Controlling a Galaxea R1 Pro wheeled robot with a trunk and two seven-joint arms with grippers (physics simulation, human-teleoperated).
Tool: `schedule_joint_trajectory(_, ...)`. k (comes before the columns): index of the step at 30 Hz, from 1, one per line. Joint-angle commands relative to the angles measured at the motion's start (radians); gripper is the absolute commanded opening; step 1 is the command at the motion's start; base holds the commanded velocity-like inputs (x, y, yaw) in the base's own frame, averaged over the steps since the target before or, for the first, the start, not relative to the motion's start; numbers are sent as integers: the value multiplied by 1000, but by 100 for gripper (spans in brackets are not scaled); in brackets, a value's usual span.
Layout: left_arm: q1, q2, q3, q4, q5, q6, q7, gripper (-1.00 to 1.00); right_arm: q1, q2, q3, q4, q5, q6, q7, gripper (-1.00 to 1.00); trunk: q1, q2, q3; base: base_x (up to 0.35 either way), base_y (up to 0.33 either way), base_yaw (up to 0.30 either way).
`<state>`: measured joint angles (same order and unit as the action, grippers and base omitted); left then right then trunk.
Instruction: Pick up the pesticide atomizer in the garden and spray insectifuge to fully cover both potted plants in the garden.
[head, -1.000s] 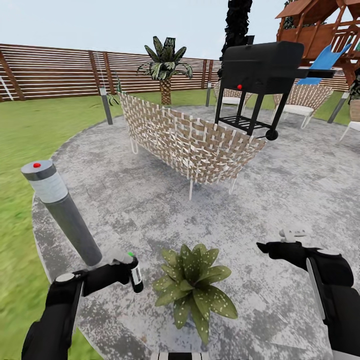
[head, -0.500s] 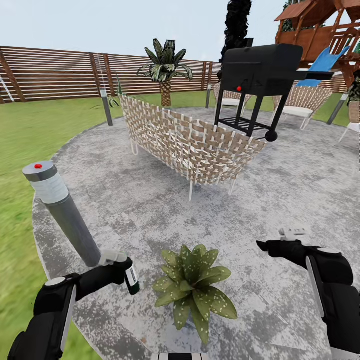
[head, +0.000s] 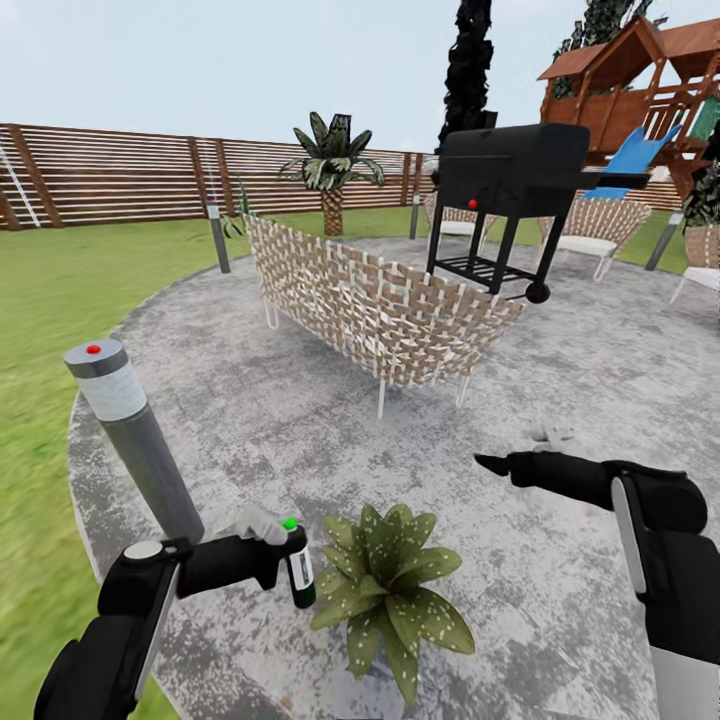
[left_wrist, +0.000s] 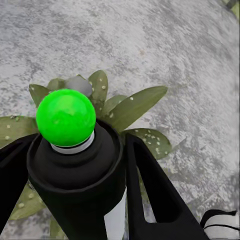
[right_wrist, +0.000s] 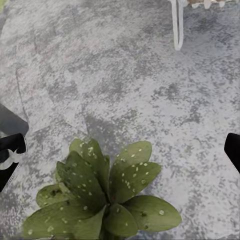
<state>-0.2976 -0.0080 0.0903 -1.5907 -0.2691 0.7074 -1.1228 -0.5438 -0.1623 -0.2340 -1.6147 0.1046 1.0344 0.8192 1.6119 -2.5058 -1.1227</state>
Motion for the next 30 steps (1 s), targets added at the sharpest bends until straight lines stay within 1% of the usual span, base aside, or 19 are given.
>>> schedule_joint_trajectory(1,-1,-1,1,0,-8,6,-20,-100,-1,0,0,-1,10,-1,14,100,-1,0,3,0,0,0)
schedule_joint_trajectory(3,0,-2,-2,2,-8,4,-28,-100,-1,1,2,-1,10,-18,17,100,-1,0,11,0,0,0)
schedule_joint_trajectory(5,1,-2,-5,6,-12,3,-31,-100,-1,6,6,-1,9,-71,18,100,-2,1,19,0,0,0)
schedule_joint_trajectory(6,5,-1,-5,9,-15,3,-30,-100,-1,8,29,-1,9,-100,19,100,-3,1,22,0,0,0)
schedule_joint_trajectory(8,14,-1,-6,11,-17,2,-29,-100,-1,8,93,-1,9,-117,19,100,-4,2,30,0,0,0)
schedule_joint_trajectory(9,19,0,-6,11,-17,-4,-29,-100,-1,8,119,-1,9,-121,19,100,-4,2,34,0,0,0)
schedule_joint_trajectory(11,25,-1,-6,13,-18,-33,-27,-100,-1,9,148,-1,9,-122,19,100,-5,2,42,0,0,0)
schedule_joint_trajectory(14,36,-1,-5,16,-21,-66,-25,-100,0,5,168,-1,4,-123,22,100,-6,3,53,0,0,0)
schedule_joint_trajectory(16,45,-1,-5,16,-23,-86,-21,-100,7,2,196,-1,4,-126,42,100,-7,3,61,0,0,0)
schedule_joint_trajectory(18,51,-1,-5,17,-21,-110,-16,-100,32,0,257,-1,7,-132,110,100,-8,4,69,0,0,0)
schedule_joint_trajectory(19,54,-2,-5,17,-18,-118,-16,-100,47,0,286,-1,9,-144,162,100,-9,4,73,0,0,0)
schedule_joint_trajectory(20,55,-2,-6,17,-16,-123,-16,-100,55,4,302,-1,10,-161,192,100,-9,4,77,0,0,0)
schedule_joint_trajectory(23,56,-1,-7,20,-14,-127,-18,-100,61,9,317,-1,12,-175,210,100,-10,5,88,0,0,0)
schedule_joint_trajectory(24,56,-1,-7,22,-13,-127,-20,-100,62,11,337,1,17,-177,211,100,-11,5,92,0,0,0)
schedule_joint_trajectory(25,56,-2,-9,29,-13,-128,-21,-100,63,13,370,1,31,-178,211,100,-11,6,96,0,0,0)
schedule_joint_trajectory(26,56,-2,-10,36,-12,-128,-22,-100,63,13,404,2,52,-179,210,100,-12,6,100,0,0,0)
schedule_joint_trajectory(27,56,-2,-10,39,-12,-127,-23,-100,63,14,428,2,71,-180,210,100,-15,12,103,0,0,0)
schedule_joint_trajectory(28,57,-2,-11,46,-12,-126,-26,-100,63,15,443,2,84,-180,210,100,-19,19,106,0,0,0)
schedule_joint_trajectory(30,57,-1,-11,63,-11,-125,-32,-100,64,15,457,1,100,-182,210,100,-27,33,112,0,0,0)
